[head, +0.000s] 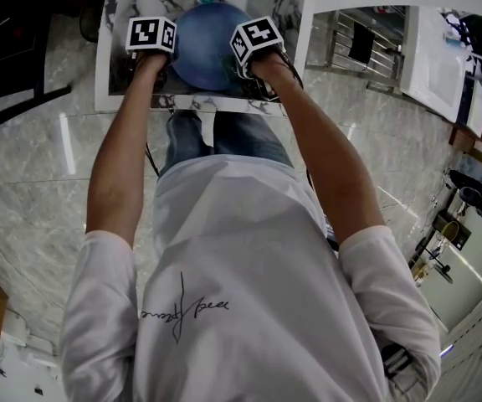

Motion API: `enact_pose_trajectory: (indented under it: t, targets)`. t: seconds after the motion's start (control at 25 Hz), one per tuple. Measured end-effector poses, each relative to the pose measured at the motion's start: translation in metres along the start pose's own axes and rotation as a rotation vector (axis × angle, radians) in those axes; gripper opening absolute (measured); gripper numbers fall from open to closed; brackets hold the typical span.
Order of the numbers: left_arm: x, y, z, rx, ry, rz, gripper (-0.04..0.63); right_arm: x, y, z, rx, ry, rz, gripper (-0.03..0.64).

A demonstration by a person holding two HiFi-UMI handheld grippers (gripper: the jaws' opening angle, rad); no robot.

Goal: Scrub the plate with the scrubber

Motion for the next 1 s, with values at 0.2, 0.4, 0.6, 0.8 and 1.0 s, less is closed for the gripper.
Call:
enact_pose_trajectory:
  t: [0.2, 0.4, 0.6, 0.8, 1.0]
  targets:
    - [0.0, 0.001, 0.0, 0.001, 0.0, -0.001, 0.08, 0.004, -0.004, 0.001, 0.04, 0.01, -0.05, 0.064]
    - [0.0, 0.0, 0.0, 0.001, -0.001, 0.0, 0.08, 0.008, -0.01, -0.001, 0.046, 0.011, -0.083, 0.064]
    - [0.0, 0.001, 0.001, -0.002, -0.002, -0.001, 0.08, 0.012, -0.019, -0.005, 0.063, 0.019, -0.132, 0.064]
    - [0.0, 0.0, 0.001, -0.002, -0.002, 0.0, 0.08, 0.019, -0.031, -0.011, 0.127, 0.047, -0.207, 0.064]
    - [0.0, 0.0, 0.001, -0.003, -0.002, 0.0, 0.081, 0.023, -0.041, -0.018, 0.166, 0.066, -0.263, 0.064]
Point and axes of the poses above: the fingertips, and each gripper's own axes: x forward along the fingers, y to its right, z out of its underside, the point moved 1 cm from there along -x, backward along the fingers, and after that the axes turned 15 degrees about -x, right-handed, at the moved point
